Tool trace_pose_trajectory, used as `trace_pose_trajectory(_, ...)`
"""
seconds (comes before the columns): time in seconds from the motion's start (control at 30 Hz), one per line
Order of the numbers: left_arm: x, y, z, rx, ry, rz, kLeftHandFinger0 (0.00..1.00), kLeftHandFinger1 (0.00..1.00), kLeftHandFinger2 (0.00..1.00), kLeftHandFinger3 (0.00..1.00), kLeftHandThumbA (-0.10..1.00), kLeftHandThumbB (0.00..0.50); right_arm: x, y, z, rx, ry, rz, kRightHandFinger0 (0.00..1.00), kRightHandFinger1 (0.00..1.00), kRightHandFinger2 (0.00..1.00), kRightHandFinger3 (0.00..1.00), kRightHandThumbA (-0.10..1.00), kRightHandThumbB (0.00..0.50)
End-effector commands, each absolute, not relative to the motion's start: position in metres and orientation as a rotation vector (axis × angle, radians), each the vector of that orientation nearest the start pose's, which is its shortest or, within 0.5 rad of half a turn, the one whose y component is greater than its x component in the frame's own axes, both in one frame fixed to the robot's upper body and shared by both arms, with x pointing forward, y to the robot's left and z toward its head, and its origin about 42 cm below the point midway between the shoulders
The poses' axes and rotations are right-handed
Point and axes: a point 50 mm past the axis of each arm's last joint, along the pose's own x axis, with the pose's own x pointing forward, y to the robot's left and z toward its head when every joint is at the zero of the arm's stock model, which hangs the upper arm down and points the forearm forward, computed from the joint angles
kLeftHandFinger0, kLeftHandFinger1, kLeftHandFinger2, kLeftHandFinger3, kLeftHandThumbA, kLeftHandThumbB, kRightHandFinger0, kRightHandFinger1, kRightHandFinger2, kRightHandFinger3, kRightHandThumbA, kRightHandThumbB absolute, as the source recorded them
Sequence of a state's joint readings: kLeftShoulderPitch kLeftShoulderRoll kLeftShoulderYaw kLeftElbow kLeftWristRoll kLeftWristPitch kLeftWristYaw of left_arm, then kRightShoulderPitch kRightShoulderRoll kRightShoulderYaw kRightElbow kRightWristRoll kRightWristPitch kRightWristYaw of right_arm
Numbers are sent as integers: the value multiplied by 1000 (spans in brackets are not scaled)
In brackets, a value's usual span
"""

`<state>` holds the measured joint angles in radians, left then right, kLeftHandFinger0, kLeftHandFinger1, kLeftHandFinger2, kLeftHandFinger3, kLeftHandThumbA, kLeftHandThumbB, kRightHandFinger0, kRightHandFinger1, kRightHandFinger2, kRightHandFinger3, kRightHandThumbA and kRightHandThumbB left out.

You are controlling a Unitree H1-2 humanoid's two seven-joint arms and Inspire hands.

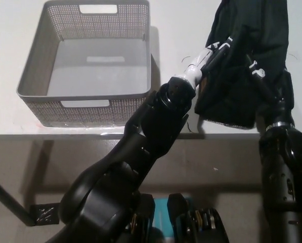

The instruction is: Use both hands to pick up a lunch bag on the right hand side and place it into a container on the left hand side

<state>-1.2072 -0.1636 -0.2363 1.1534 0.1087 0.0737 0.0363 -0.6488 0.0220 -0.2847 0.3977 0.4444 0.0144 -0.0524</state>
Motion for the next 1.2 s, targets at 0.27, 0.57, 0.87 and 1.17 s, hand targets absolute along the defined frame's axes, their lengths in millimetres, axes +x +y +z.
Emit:
trace_pose_trajectory(0.27,520,-77,390,371,-243,-602,1000,1000,1000,1000,1000,283,495,-169,331,571,-431,59,1000,1000,1000,1000,1000,112)
trace_pose_trajectory(0.57,531,-52,419,344,-313,-522,1000,1000,1000,1000,1000,253,507,-145,366,569,-453,90,1000,1000,1000,1000,1000,99)
trace_pose_trajectory(0.87,533,-14,462,320,-376,-441,1000,1000,1000,1000,1000,261,513,-111,415,494,-503,158,1000,1000,1000,1000,1000,80)
trace_pose_trajectory(1.17,520,57,502,222,-456,-348,1000,1000,1000,1000,1000,287,506,-46,464,401,-528,297,1000,1000,1000,1000,1000,86)
